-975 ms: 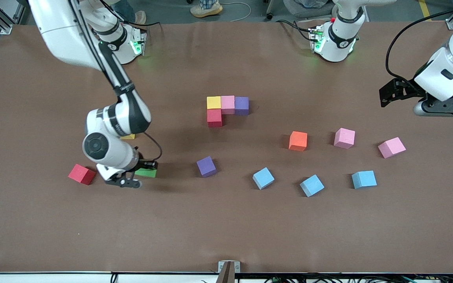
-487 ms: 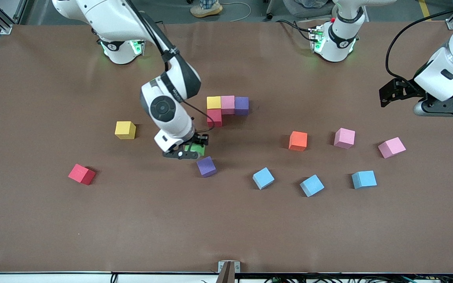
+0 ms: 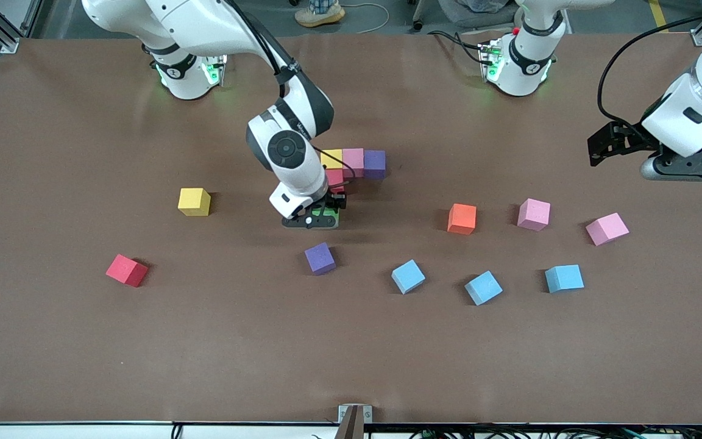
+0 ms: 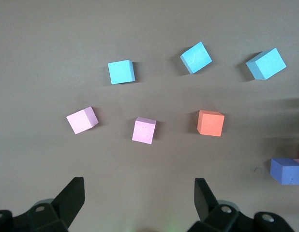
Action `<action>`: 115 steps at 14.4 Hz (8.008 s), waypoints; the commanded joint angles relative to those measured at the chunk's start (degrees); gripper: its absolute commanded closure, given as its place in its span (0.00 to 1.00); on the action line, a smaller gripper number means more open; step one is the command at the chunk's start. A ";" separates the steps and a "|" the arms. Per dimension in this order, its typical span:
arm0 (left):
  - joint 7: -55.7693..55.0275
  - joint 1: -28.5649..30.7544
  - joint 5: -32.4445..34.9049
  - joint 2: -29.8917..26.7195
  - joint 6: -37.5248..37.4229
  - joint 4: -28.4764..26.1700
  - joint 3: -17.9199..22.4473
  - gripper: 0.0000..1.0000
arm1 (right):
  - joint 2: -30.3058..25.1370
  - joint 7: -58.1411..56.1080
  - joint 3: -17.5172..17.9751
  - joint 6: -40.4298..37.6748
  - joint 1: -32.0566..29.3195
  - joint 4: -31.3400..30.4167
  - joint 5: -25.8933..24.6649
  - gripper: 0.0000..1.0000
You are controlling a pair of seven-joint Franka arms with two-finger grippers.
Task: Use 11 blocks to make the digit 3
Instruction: 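Carry the green cube toward the red cube with the right gripper, then lower the green cube against the red cube with the right gripper, then open the right gripper and reach the purple cube while the left gripper moves, then grasp the purple cube with the right gripper while the left grasps orange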
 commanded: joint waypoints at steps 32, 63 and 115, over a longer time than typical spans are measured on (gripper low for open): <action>0.44 0.27 -0.17 0.03 0.06 0.30 -0.18 0.00 | 1.70 1.95 -1.05 6.04 4.58 -4.71 -0.93 0.93; -0.26 -0.17 -0.61 1.78 1.03 0.30 -0.18 0.00 | -0.59 13.35 -0.79 -13.65 -4.46 13.22 -2.25 0.00; -11.95 -10.10 0.00 23.05 46.64 -30.54 -4.23 0.07 | 10.85 -1.22 0.44 -11.63 -3.78 18.50 -8.49 1.00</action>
